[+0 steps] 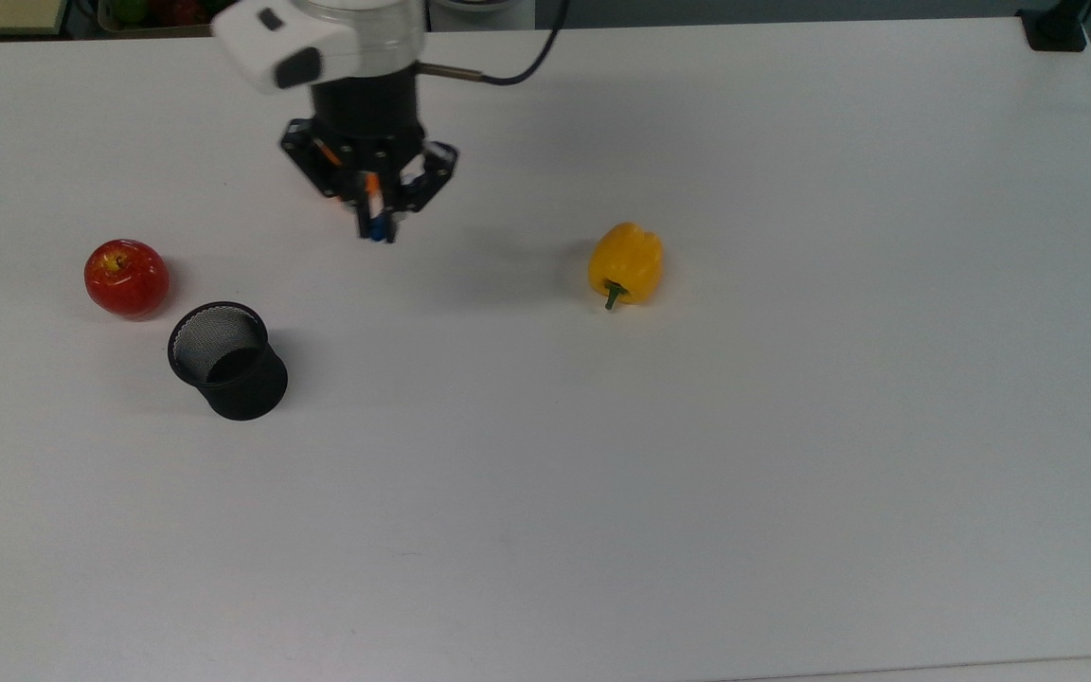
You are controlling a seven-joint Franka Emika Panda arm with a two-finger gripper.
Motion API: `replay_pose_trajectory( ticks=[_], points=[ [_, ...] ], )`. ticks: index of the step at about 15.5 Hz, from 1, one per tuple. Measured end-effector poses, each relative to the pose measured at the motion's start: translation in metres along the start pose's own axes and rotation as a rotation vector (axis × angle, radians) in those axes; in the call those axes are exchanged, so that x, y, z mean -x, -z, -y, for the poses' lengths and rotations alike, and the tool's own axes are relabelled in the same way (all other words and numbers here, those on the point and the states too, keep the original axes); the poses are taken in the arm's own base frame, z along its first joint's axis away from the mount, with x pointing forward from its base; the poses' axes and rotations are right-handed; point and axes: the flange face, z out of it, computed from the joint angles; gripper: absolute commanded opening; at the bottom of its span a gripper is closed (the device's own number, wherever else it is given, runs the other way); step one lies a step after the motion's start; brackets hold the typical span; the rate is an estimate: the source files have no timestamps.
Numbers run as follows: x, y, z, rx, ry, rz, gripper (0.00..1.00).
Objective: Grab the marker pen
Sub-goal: 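Carry the marker away from the cup toward the yellow pepper, then lower the marker onto the table beside the pepper and open gripper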
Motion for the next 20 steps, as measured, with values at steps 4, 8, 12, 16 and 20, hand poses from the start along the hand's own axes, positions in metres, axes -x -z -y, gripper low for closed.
replay_pose_trajectory(
  ticks=[4, 8, 12, 16, 20],
  points=[
    [0.026, -0.004, 0.049, 0.005, 0.076, 0.147, 0.08],
    [0.039, -0.003, 0.080, -0.042, 0.106, 0.193, 0.08],
    [0.050, -0.028, 0.090, -0.046, 0.121, 0.234, 0.08],
    [0.055, -0.065, 0.103, -0.050, 0.135, 0.233, 0.10],
    [0.054, -0.099, 0.112, -0.051, 0.144, 0.234, 0.11]
  ],
)
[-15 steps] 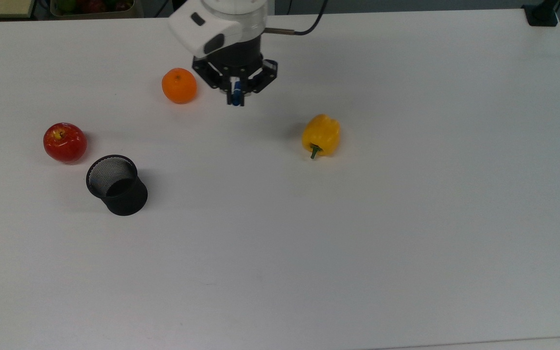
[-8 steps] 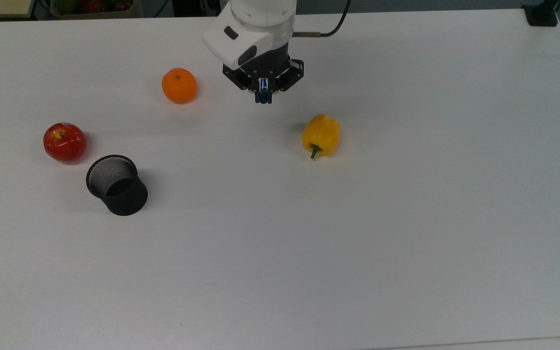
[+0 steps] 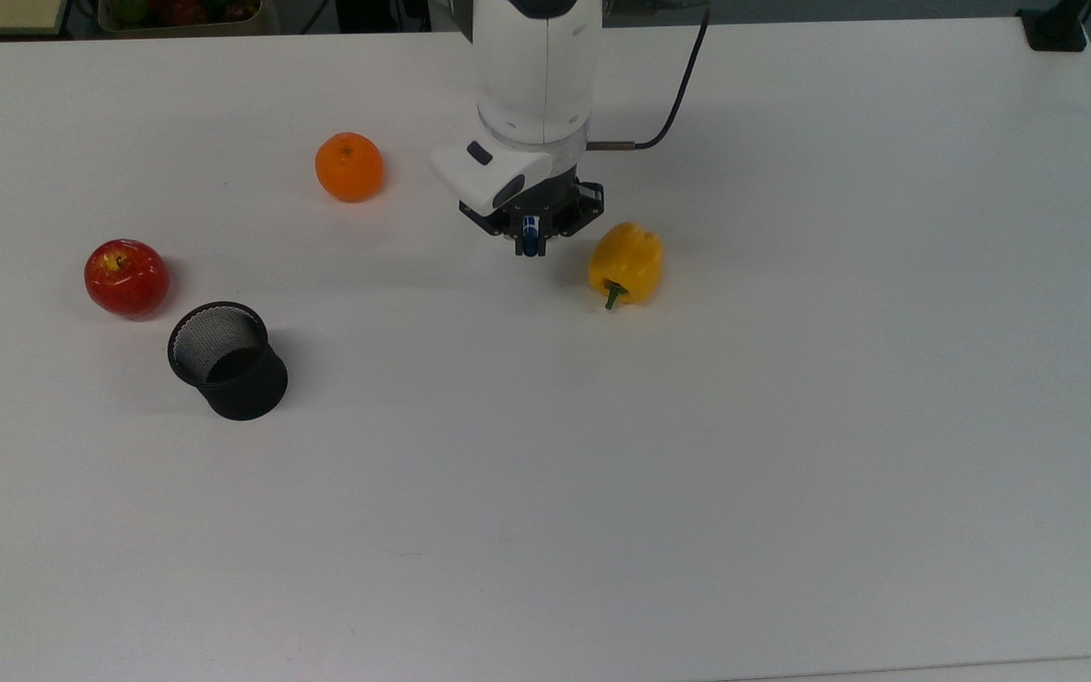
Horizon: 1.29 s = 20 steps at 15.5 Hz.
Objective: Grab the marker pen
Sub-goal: 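Lower the marker onto the table beside the pepper and open gripper, then raise the open gripper away from the marker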
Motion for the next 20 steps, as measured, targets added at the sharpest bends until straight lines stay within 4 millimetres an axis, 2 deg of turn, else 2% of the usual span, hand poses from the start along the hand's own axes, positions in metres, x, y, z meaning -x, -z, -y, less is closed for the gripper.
replay_pose_trajectory(
  ticks=[3, 5, 6, 7, 8, 9, 16, 18, 20],
  points=[
    [-0.002, -0.008, 0.001, 0.001, 0.000, 0.005, 0.15],
    [-0.002, -0.008, 0.001, 0.001, 0.000, 0.005, 0.29],
    [-0.003, -0.008, 0.001, 0.001, 0.000, 0.003, 0.45],
    [-0.003, -0.007, 0.001, 0.001, 0.000, 0.002, 0.67],
    [-0.003, -0.007, 0.001, 0.001, 0.000, 0.002, 0.97],
    [-0.003, -0.007, 0.001, 0.001, 0.000, 0.001, 1.00],
    [-0.004, 0.002, 0.001, -0.002, 0.000, -0.014, 1.00],
    [-0.005, 0.015, 0.000, -0.005, -0.001, -0.038, 1.00],
    [-0.002, 0.037, -0.006, -0.008, -0.008, -0.062, 1.00]
  ],
)
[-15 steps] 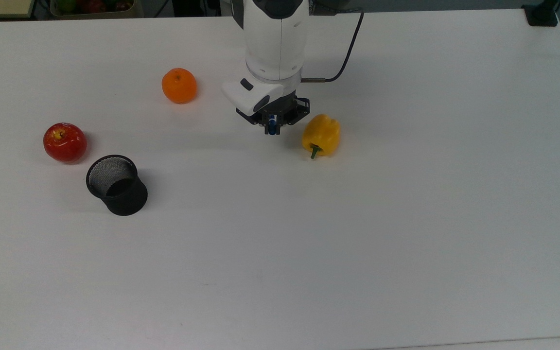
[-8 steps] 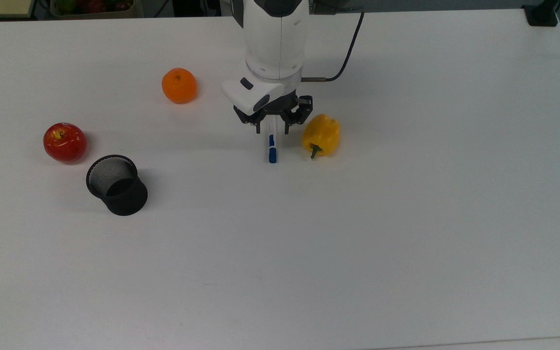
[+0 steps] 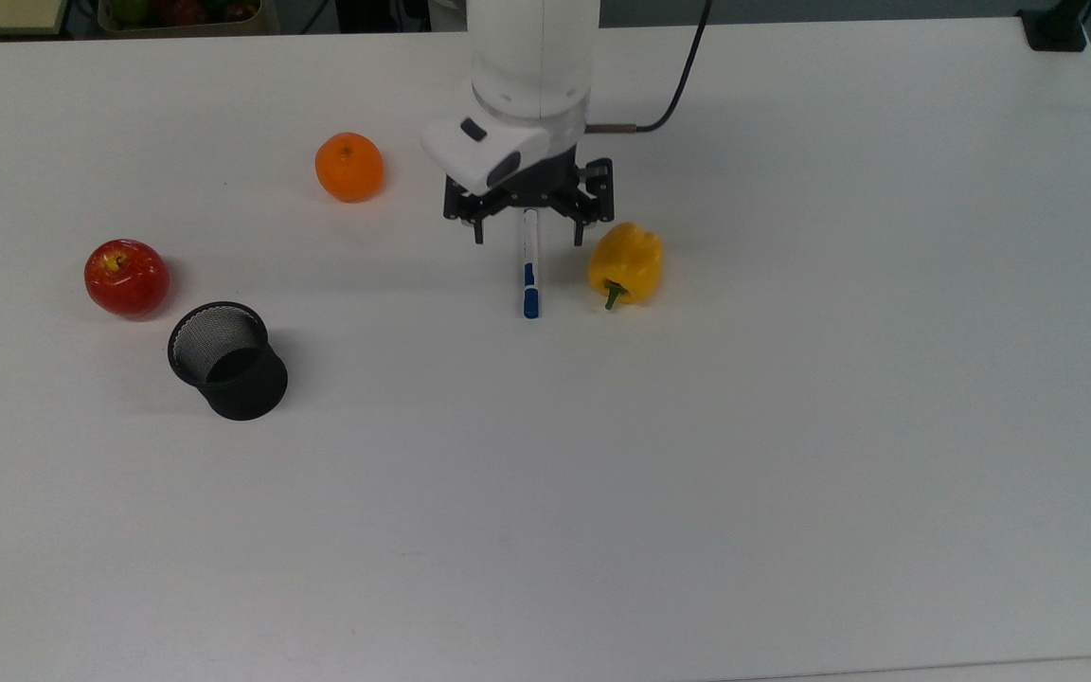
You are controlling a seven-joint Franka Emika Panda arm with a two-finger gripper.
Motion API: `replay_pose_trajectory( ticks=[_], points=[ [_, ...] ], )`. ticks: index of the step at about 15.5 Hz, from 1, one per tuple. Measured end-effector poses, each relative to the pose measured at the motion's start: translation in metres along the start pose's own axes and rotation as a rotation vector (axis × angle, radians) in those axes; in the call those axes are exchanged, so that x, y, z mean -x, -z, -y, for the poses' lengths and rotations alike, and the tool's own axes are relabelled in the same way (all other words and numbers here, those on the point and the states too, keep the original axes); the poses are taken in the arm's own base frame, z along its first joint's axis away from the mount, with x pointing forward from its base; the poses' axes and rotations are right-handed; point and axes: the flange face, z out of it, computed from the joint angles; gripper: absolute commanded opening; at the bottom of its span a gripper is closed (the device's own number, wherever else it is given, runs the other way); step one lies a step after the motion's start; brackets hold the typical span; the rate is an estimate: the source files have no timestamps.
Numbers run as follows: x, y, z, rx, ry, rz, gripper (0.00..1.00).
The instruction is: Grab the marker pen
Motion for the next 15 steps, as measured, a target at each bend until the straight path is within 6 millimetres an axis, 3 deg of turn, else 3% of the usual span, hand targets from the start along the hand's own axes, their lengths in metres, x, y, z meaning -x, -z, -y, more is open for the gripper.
replay_pose_trajectory(
  ticks=[9, 12, 15],
  points=[
    [0.062, 0.140, -0.068, -0.001, -0.013, 0.006, 1.00],
    [0.078, 0.164, -0.088, -0.002, -0.034, -0.001, 1.00],
    [0.084, 0.168, -0.093, -0.002, -0.023, 0.014, 1.00]
  ],
)
